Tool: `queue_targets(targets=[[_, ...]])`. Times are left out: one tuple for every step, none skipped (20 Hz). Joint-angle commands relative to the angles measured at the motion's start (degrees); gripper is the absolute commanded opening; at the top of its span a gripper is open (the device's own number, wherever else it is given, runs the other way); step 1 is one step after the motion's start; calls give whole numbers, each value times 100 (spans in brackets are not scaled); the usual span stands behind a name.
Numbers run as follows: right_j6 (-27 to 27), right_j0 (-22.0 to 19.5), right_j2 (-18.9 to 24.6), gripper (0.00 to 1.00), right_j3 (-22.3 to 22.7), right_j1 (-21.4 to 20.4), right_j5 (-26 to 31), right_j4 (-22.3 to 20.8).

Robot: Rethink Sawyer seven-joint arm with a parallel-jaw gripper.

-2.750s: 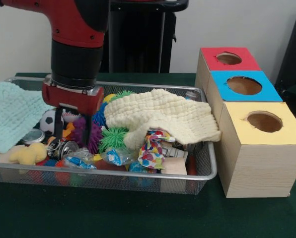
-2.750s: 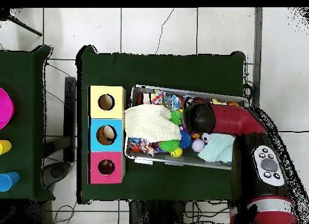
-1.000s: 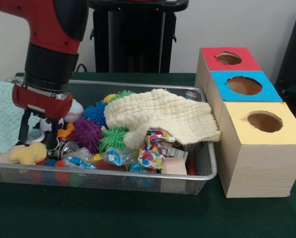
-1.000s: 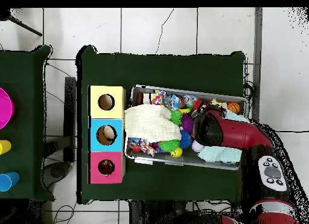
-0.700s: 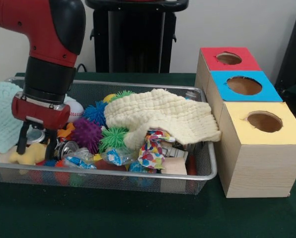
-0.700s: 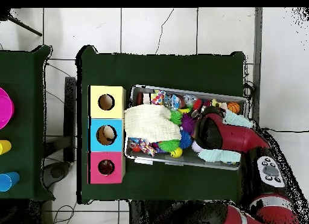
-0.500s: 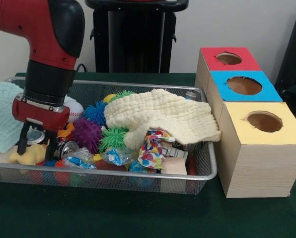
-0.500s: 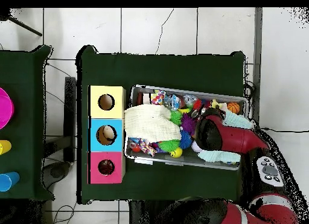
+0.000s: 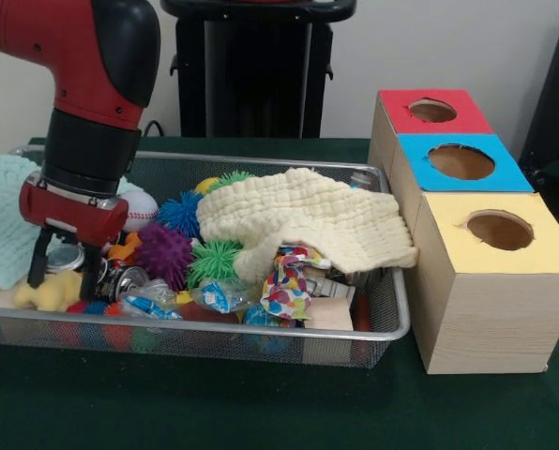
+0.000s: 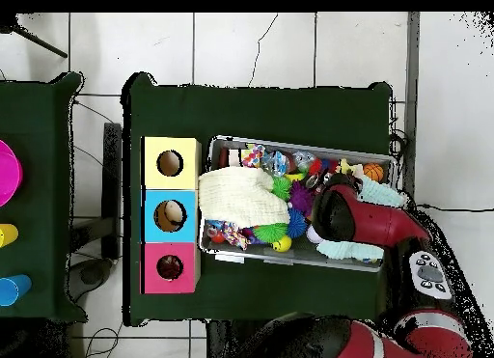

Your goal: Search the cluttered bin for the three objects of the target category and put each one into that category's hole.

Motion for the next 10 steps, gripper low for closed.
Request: queue_targets(targets=[[697,9,-164,100,250,570,658,219],[663,20,-170,100,223,578,702,225],[636,25,-181,100,203,591,725,226],[616,55,-216,100,175,605,720,219],[595,84,-251,100,146,619,716,211],[589,127,-301,100,111,640,781,233],[583,170,-352,100,75,660,846,254],[577,213,-403,0,39,680,911,275],[524,175,-352,0,31,675,950,259],[476,136,-303,0,21,673,933,242]])
